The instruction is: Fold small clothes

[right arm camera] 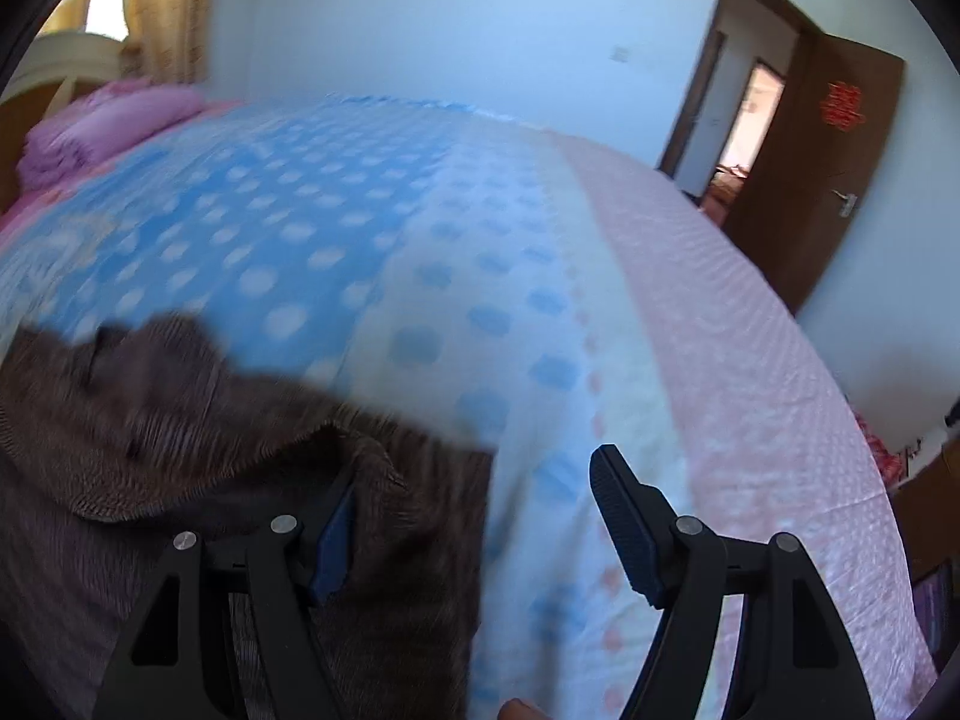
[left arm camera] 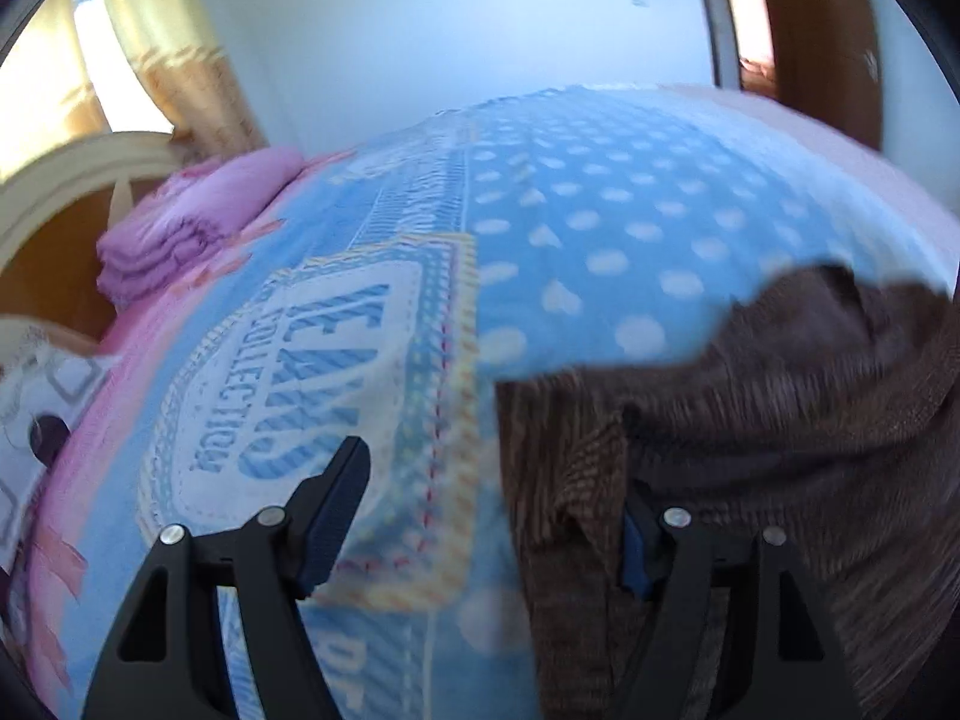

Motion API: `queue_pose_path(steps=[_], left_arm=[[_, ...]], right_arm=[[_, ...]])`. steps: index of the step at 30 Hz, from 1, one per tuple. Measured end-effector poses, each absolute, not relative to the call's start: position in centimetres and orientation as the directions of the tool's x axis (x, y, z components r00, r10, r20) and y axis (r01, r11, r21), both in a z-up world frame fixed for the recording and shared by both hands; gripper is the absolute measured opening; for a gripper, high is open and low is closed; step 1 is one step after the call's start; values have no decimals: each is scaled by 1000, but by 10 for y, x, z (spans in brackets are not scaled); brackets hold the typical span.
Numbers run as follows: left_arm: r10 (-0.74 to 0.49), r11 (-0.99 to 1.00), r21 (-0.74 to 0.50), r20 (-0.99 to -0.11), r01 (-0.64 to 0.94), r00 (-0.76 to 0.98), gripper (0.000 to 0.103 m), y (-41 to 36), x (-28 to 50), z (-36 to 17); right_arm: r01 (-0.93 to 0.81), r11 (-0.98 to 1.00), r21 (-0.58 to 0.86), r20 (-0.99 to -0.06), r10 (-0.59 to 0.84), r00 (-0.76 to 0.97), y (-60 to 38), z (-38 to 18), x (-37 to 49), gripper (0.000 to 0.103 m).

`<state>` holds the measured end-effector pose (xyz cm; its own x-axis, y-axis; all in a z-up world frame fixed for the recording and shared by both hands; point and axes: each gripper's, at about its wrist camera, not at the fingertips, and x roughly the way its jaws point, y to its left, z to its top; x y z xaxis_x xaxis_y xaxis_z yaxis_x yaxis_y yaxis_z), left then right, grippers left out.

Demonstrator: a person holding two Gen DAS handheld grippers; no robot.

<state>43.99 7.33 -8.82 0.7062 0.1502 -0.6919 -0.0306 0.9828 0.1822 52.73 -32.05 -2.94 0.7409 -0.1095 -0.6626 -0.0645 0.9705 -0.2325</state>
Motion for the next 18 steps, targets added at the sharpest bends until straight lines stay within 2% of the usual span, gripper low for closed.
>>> queue_pose_path(steps=[3,5,7,9,12,14,16,18], left_arm=[[179,981,177,-689,-76,702,90,83,445,-84],[181,980,185,-699,-69,692,92,84,443,-89],[131,983,185,-712,4,690,94,79,437,-95],[161,970,241,-702,18,694,100,72,433,-99],[170,970,241,-713,10,681,101,74,445,-102],[153,982,187,-740,-19,655,101,82,459,-102],[105,994,75,-782,-74,615,102,96,473,-103],[37,989,-50,-825,-138,564,102,113,487,-109]], right_arm=[[-40,989,-144,-664,-66,745,-331,-19,531,73],[-56,989,-136,-661,-49,749,-334,-20,522,73],[-86,987,-136,-661,-26,750,-334,-24,512,73],[-138,981,-134,-671,12,741,-332,-30,499,73],[-227,960,-162,-707,47,706,-316,-42,490,73],[-282,934,-219,-712,45,701,-301,-49,486,73],[-329,897,-296,-701,30,713,-282,-53,482,72],[-329,910,-254,-725,46,687,-278,-55,489,70]])
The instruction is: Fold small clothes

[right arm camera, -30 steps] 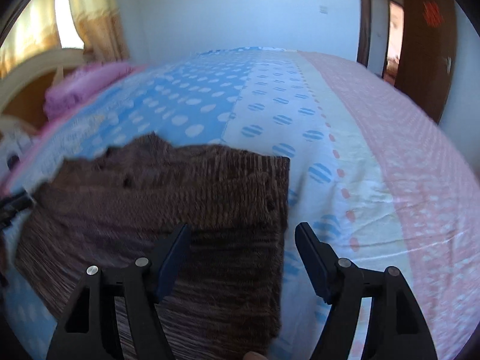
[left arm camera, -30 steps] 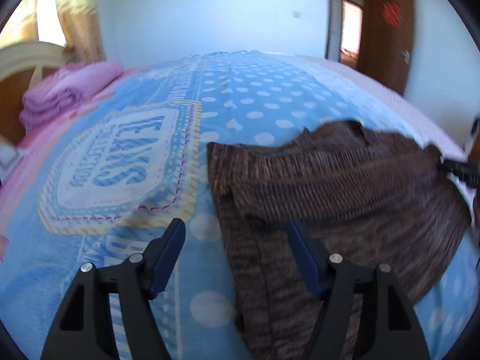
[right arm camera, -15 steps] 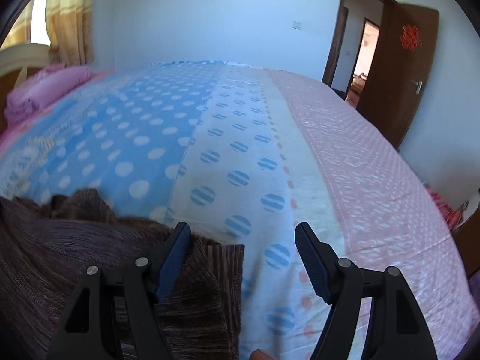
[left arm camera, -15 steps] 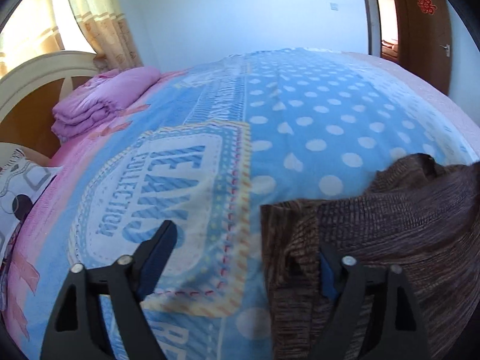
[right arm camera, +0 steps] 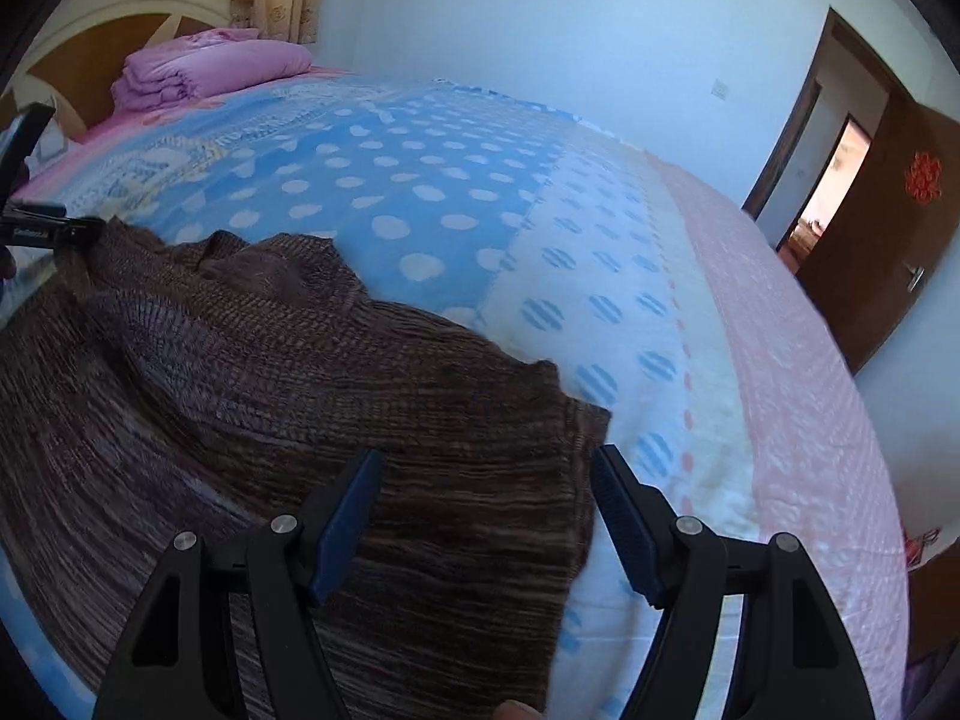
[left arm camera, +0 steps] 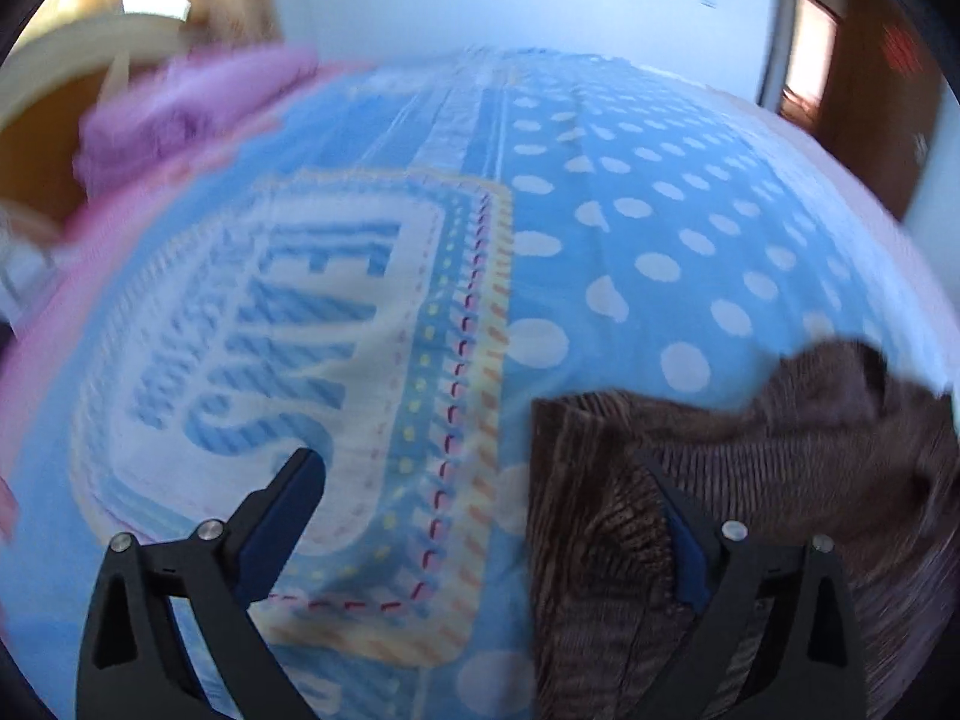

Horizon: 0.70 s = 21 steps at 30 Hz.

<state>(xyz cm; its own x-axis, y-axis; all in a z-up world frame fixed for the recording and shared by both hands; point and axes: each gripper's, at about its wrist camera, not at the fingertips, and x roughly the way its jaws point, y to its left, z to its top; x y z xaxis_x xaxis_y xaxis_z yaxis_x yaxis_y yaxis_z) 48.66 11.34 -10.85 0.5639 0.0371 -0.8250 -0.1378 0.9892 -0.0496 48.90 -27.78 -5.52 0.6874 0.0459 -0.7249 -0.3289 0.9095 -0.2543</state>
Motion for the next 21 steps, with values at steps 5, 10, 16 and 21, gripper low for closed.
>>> queue_pose_path(steps=[5,10,16,21], left_arm=[[-129,958,-238,-856,-161,500,102,137,492,-121],[-172,956,-273,-813,-103,556,102,149,471,-110],[-131,964,-247,-769,-102,625,102,152,448,-100],[-150,987,-148,-738,60,658,98,105,435,-96]], right_arm=[[-270,935,-231,-760,0,650,-283,-69,513,37],[-248,958,-144,-765,51,642,-296,-76,516,32],[-246,956,-160,-755,42,655,-292,-79,514,10],[-234,963,-134,-748,57,662,-297,-75,515,5]])
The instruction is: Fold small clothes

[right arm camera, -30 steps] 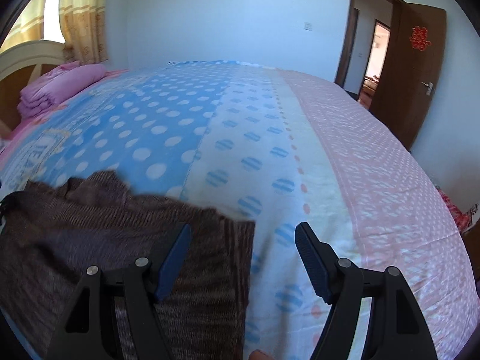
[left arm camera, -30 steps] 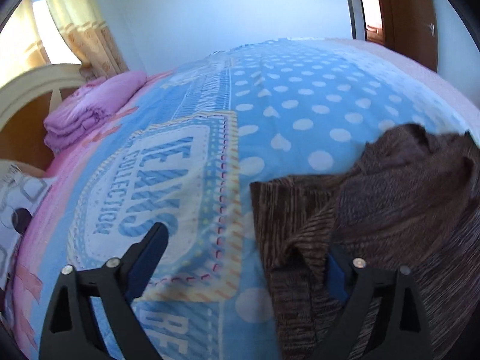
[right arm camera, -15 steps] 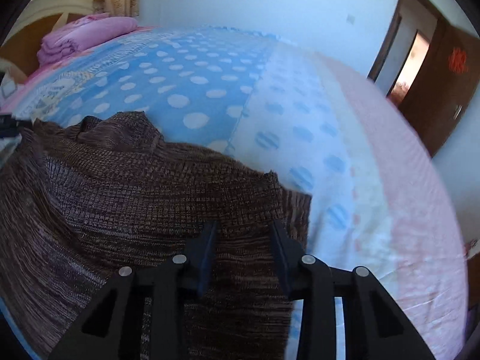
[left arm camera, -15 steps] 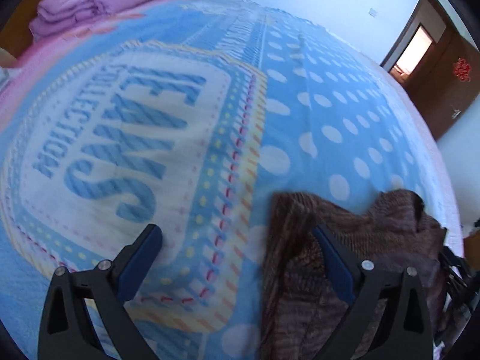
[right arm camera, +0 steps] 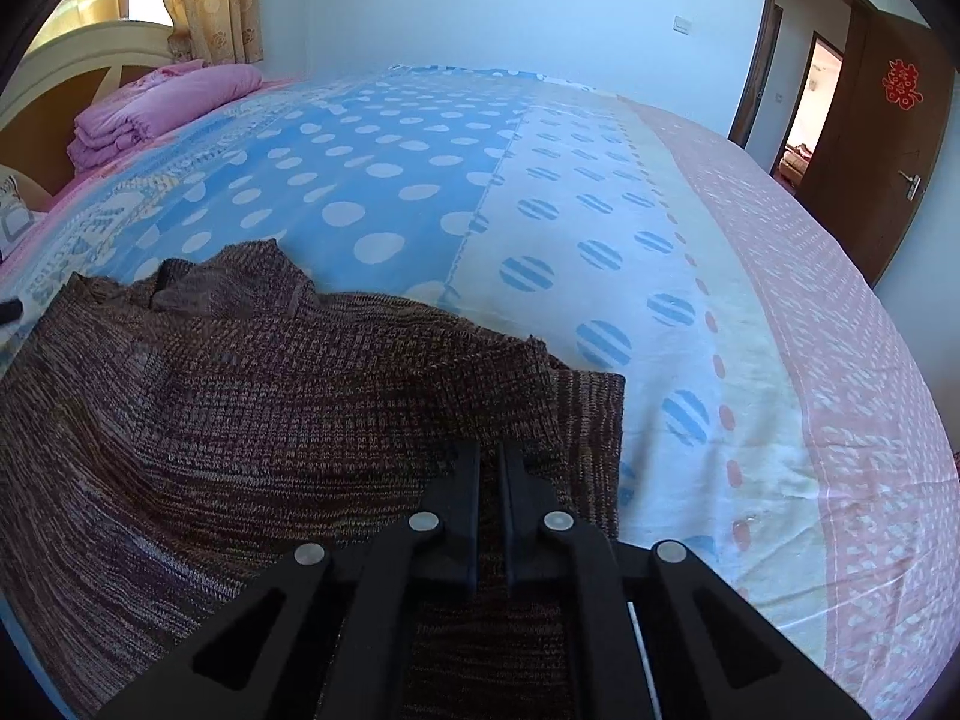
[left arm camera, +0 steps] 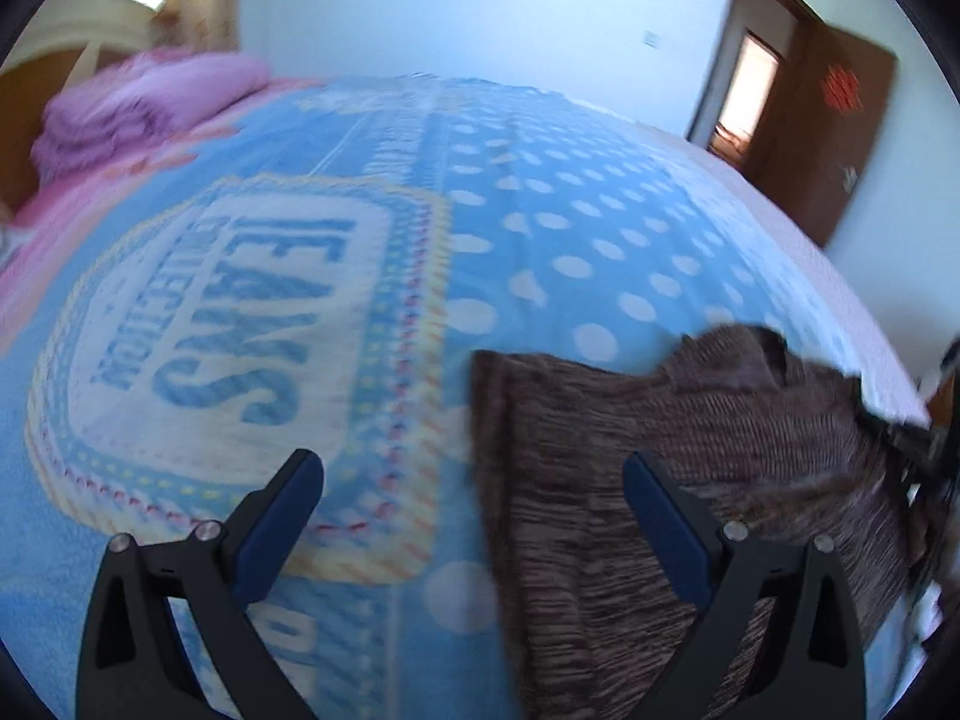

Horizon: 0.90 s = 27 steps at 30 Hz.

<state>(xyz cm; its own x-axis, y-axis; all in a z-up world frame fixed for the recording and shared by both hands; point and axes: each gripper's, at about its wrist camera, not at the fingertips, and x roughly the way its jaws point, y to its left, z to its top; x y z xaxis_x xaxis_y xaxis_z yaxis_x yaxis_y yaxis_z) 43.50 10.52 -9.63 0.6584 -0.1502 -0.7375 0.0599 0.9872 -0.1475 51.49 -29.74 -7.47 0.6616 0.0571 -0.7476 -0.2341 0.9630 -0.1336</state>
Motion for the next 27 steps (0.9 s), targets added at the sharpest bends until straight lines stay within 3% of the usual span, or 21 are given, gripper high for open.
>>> queue_pose_path(steps=[2,3,4,6,8,10,18,20,21,22,24,25,26,27], left_arm=[[-142,988,-71,-743,134,654,87,80,439,-99],[-127,988,-38,-748,148,652,76,73,441,-101],[-115,987,-11,-753,163,648,56,65,444,-104],[-110,982,8,-780,186,616,28,57,451,-113],[-135,981,-12,-752,192,645,13,58,449,-112],[-125,986,-17,-734,165,667,11,63,445,-110],[-136,990,-117,-712,74,689,10,81,447,-107],[-126,992,-95,-723,83,679,10,77,448,-112],[-130,992,-90,-727,93,674,10,74,448,-115],[-125,992,-80,-731,98,670,10,72,448,-117],[-121,992,-73,-734,99,669,10,71,447,-119],[-122,992,-74,-734,100,669,11,71,446,-119],[-124,992,-77,-733,99,669,11,72,446,-120],[-127,992,-81,-731,100,670,11,72,446,-120]], right_arm=[[-230,965,-128,-735,63,675,-299,-70,514,4],[-229,965,-126,-732,66,678,-299,-69,513,4],[-230,966,-122,-729,70,681,-300,-67,512,4],[-227,967,-116,-718,77,692,-301,-63,512,4],[-222,969,-109,-713,80,697,-303,-60,513,4],[-217,970,-110,-704,77,706,-304,-57,515,0],[-213,975,-68,-692,108,714,-310,-42,522,0],[-230,971,-59,-710,121,694,-308,-46,524,21],[-244,968,-57,-716,131,686,-306,-48,524,51],[-260,964,-55,-724,140,675,-304,-51,524,60],[-283,955,-88,-747,125,653,-295,-61,525,55],[-274,952,-136,-749,82,657,-290,-65,525,26],[-269,949,-163,-753,56,656,-288,-68,526,12],[-263,949,-171,-760,43,649,-286,-71,528,4]])
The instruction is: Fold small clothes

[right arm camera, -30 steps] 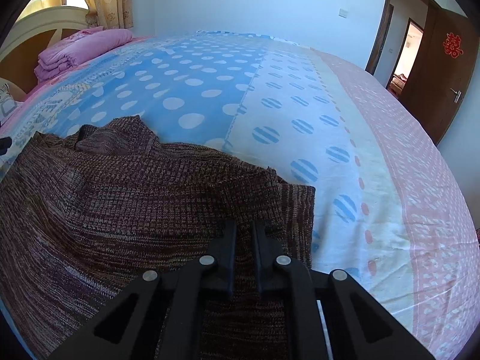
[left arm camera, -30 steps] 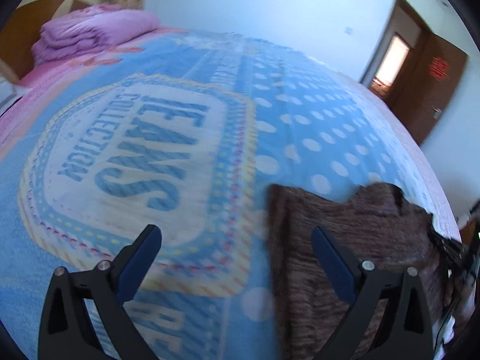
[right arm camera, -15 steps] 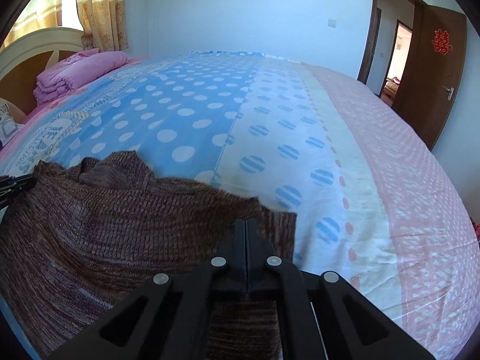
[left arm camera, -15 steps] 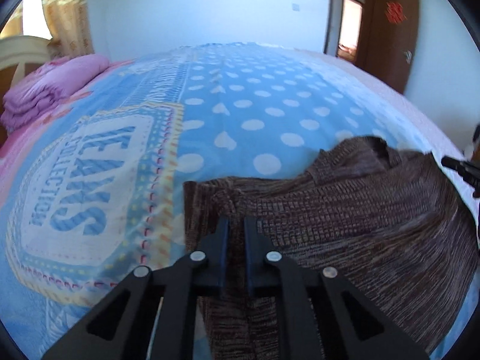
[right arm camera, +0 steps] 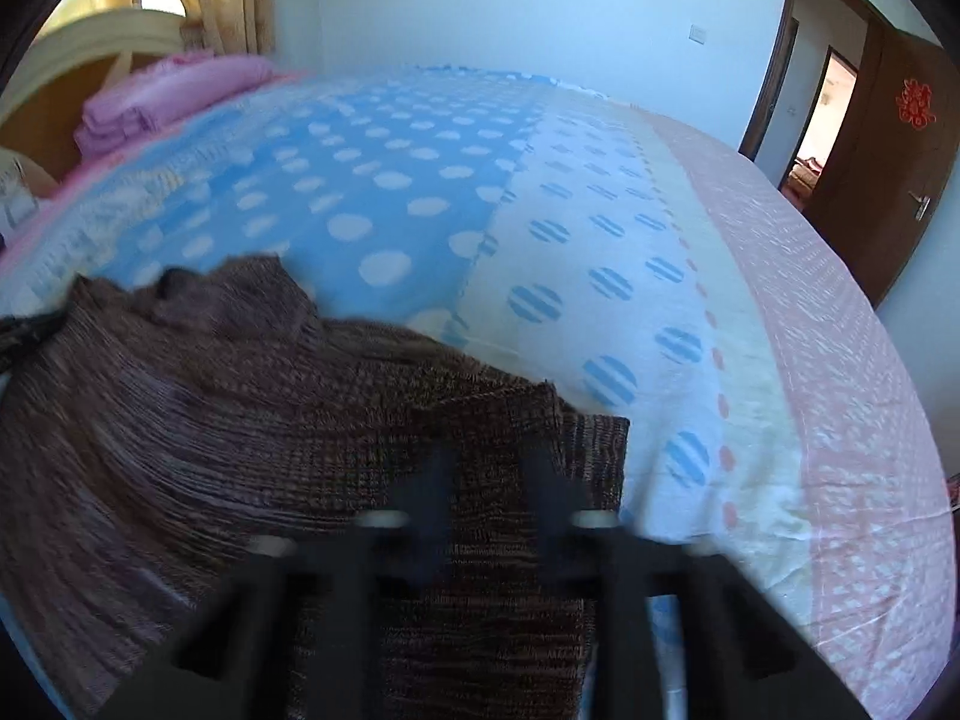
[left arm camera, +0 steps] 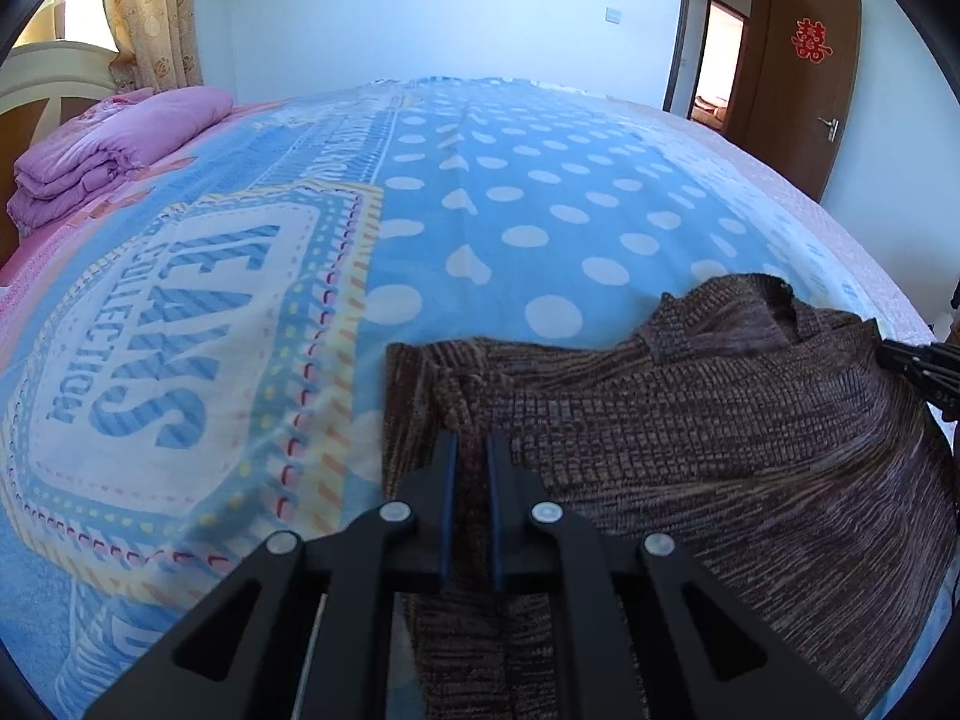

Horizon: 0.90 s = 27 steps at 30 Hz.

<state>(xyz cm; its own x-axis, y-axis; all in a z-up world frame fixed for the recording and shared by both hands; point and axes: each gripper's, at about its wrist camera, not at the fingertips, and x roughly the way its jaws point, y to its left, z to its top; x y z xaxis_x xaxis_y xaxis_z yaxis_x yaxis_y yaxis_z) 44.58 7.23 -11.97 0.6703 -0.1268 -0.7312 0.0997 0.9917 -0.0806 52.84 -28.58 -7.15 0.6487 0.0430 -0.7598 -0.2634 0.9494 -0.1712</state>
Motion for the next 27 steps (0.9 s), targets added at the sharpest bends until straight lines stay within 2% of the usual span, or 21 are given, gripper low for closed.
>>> queue_pose_path(steps=[2,8,11,15,16,17,18,19,20,22,24,27], left_arm=[[-129,992,-83,-726,100,675,11,73,445,-120],[-118,993,-79,-667,88,736,10,73,432,-103],[-103,995,-73,-655,73,749,10,73,432,-100],[-111,994,-92,-670,67,734,10,74,437,-106],[-110,994,-87,-677,69,728,10,73,438,-109],[-113,994,-86,-682,74,723,10,72,439,-111],[-114,993,-85,-685,76,720,10,72,439,-112],[-112,994,-84,-686,75,719,10,71,439,-112],[-112,994,-83,-687,75,718,10,71,439,-112],[-113,994,-82,-689,78,715,10,70,439,-113],[-111,994,-79,-693,78,713,10,70,440,-115],[-106,994,-72,-694,78,713,10,68,440,-115]], right_arm=[[-258,952,-162,-768,42,639,-286,-73,531,0],[-236,948,-215,-719,9,695,-285,-57,528,0],[-176,965,-193,-687,-4,727,-297,-37,534,0],[-227,967,-114,-703,83,706,-302,-28,538,0],[-228,966,-123,-699,79,711,-301,-28,537,10],[-233,965,-121,-702,83,707,-301,-30,537,29],[-247,964,-101,-721,101,686,-301,-34,538,75],[-256,963,-81,-731,117,672,-301,-37,538,81],[-264,961,-80,-733,123,669,-300,-41,535,79],[-276,953,-122,-740,98,666,-293,-48,532,45],[-273,949,-161,-748,63,661,-289,-57,533,38],[-277,951,-136,-770,74,633,-287,-66,536,38]])
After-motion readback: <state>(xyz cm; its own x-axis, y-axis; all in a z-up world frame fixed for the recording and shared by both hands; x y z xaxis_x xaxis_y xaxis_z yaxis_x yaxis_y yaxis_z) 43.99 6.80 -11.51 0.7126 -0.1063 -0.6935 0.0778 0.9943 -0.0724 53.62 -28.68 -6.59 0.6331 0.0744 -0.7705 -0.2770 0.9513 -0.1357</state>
